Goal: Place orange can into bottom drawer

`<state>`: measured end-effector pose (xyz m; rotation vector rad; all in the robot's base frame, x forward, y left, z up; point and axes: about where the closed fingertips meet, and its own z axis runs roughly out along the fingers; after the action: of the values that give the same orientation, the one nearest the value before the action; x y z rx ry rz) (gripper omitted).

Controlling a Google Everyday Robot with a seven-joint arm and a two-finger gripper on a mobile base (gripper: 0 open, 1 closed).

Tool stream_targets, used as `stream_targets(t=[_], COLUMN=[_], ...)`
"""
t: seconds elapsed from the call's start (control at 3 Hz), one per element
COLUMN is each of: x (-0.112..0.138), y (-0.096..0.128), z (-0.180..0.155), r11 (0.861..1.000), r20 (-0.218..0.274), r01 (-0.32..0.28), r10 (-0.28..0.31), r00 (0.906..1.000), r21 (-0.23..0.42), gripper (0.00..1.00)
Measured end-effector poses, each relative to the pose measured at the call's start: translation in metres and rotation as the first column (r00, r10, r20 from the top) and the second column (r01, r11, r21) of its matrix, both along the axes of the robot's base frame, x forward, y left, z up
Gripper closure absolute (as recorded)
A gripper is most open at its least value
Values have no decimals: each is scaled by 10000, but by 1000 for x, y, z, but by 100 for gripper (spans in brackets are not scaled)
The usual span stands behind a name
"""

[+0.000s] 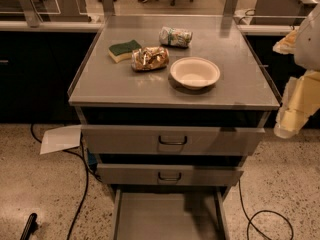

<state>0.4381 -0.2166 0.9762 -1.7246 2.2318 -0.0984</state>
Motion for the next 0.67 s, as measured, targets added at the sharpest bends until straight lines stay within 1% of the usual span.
stream_targets(t=[0.33,0.67], x=[0,8], y=[0,4], z=[0,4], r11=[10000,9997], r20=[2,155], r01=[-1,-91], r10=[1,87], r00=[10000,9998], r21=[3,212], gripper=[0,0])
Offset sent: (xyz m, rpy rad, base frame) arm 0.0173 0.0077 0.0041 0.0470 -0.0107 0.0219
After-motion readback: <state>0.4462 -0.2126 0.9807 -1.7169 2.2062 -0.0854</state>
